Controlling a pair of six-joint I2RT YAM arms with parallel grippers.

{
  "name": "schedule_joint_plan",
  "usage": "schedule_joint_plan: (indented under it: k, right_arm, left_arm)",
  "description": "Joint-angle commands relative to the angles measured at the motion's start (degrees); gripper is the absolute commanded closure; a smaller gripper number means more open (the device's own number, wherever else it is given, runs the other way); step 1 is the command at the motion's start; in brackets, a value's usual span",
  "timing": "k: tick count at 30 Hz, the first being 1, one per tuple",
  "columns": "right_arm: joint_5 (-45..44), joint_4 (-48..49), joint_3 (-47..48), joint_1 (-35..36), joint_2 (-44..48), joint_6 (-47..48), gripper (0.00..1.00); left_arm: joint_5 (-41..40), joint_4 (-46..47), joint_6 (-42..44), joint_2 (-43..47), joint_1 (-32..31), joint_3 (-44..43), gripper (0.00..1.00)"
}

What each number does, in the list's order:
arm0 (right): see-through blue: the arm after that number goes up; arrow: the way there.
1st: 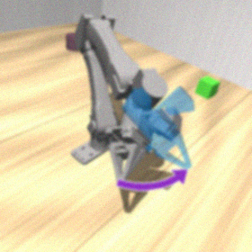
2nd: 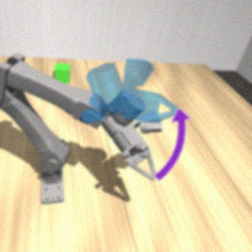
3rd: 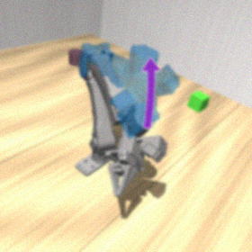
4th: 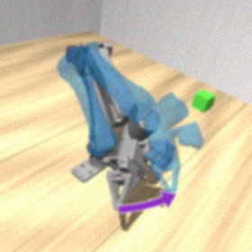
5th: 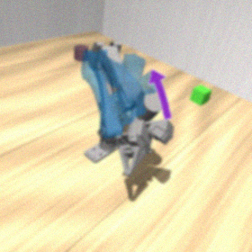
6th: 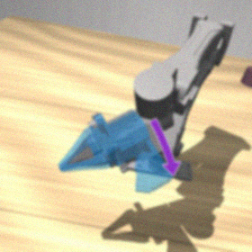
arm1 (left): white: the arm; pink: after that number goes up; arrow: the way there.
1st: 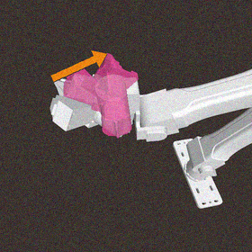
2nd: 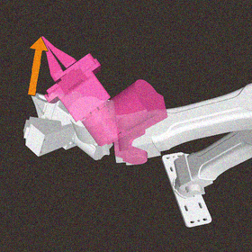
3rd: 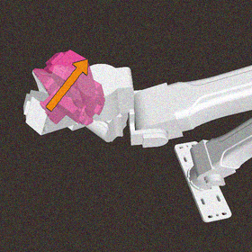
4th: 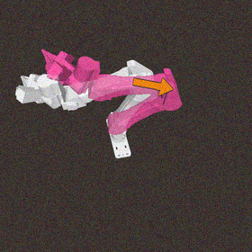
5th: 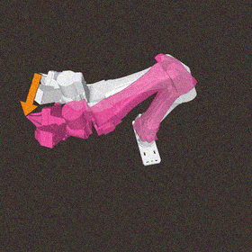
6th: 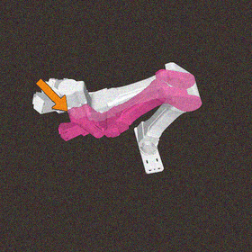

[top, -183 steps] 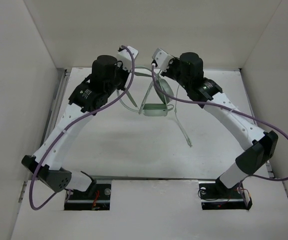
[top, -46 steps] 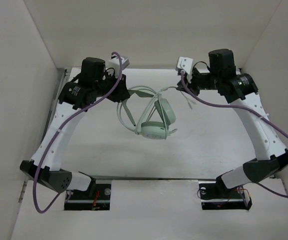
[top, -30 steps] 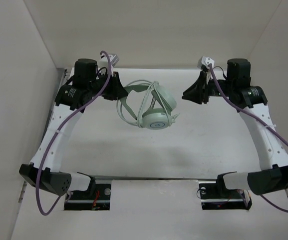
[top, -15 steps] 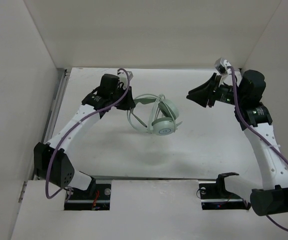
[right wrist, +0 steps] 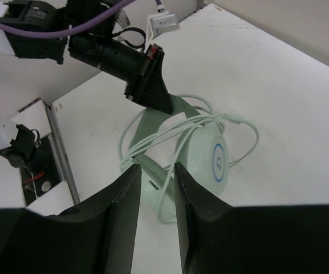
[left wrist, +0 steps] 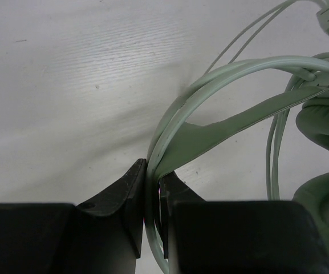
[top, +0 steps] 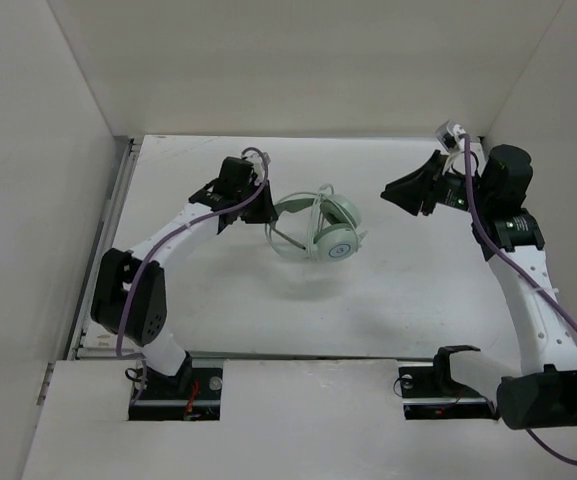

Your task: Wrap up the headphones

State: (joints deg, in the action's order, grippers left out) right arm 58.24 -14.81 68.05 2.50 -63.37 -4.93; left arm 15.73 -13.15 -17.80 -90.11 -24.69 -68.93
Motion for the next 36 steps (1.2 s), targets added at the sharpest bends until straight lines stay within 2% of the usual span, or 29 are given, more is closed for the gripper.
schedule_joint_plan:
  k: [1, 14, 19, 21, 25, 28, 29, 32, 36]
  right_arm:
    - [0.21, 2.06, -0.9, -1.4, 1.85, -0.08, 0.64]
    - [0.82, 1.54, -3.71, -5.36, 3.78, -0.43, 0.64]
    - [1.09, 1.54, -4.59, -6.5, 4.22, -0.87, 0.64]
    - [1.26, 1.54, -4.68, -6.94, 4.57, -0.96, 0.64]
    - [1.44, 1.36, -5.21, -7.47, 5.19, -1.22, 0.63]
    - [1.44, 1.19, -5.47, -7.73, 5.63, -1.22, 0.63]
    - [1.44, 1.19, -5.56, -7.91, 5.89, -1.22, 0.63]
    - [1.44, 1.19, -5.82, -8.43, 6.59, -1.22, 0.63]
    - [1.27, 1.19, -7.05, -9.58, 8.0, -0.87, 0.63]
  left_arm:
    - [-0.43, 6.99, -4.52, -2.87, 0.74, -0.77, 0.99]
    - [-6.41, 6.99, -8.47, -18.61, 0.48, -11.31, 0.99]
    - [-8.34, 6.56, -8.3, -23.18, 0.83, -15.44, 0.96]
    - [-9.22, 6.29, -7.69, -24.41, 1.09, -16.41, 0.9]
    - [-10.89, 6.03, -6.55, -25.73, 1.27, -16.94, 0.71]
    - [-11.15, 5.85, -5.93, -25.82, 1.44, -16.77, 0.46]
    - [-11.16, 5.68, -5.67, -25.47, 1.53, -16.51, 0.41]
    - [-11.51, 5.33, -5.23, -23.55, 1.97, -15.28, 0.35]
    - [-10.63, 4.36, -3.56, -17.93, 3.11, -11.86, 0.33]
